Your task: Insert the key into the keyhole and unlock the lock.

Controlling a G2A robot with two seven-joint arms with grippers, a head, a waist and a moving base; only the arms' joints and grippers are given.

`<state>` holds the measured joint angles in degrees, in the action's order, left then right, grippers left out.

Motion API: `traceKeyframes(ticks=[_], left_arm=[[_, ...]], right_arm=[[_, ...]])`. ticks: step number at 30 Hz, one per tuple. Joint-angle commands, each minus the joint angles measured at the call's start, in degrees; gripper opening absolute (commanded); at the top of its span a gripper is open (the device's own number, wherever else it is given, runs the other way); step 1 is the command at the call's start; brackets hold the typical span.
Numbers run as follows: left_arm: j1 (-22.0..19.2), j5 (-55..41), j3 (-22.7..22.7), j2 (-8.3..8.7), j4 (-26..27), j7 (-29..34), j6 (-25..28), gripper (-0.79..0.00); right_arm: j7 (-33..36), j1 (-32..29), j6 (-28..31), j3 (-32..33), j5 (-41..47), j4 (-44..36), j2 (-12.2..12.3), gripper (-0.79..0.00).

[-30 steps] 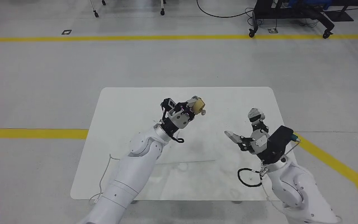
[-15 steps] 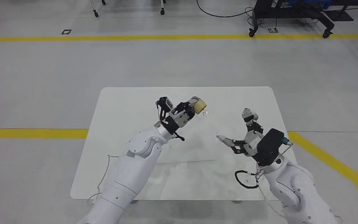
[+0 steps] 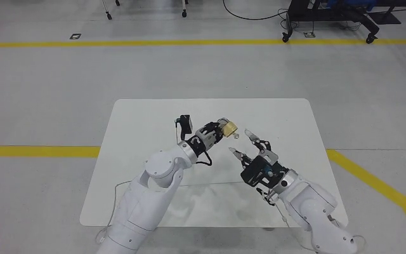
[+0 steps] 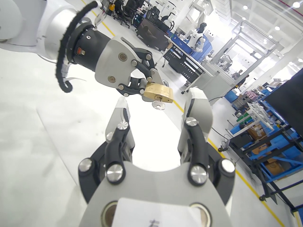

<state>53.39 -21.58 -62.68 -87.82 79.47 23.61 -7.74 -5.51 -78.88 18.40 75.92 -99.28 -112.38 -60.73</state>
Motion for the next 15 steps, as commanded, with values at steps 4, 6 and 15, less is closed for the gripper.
traceKeyframes(ticks=[4,6,15], left_arm=[[0.4,1.4,0.1,0.21,0.3,0.6,-0.5,-0.785],[0.4,1.6,0.3,0.23,0.2,0.7,-0.6,-0.785],[0.2,2.2,1.1,0.18,-0.4,0.8,0.0,-0.785]], right_arm=[[1.1,0.6,-0.1,-0.9,-2.1,0.6,-0.1,-0.329],[1.6,0.6,-0.4,-1.0,-3.1,0.7,-0.2,-0.403],[1.4,-0.9,1.1,-0.1,-3.9,0.5,-0.1,-0.560]])
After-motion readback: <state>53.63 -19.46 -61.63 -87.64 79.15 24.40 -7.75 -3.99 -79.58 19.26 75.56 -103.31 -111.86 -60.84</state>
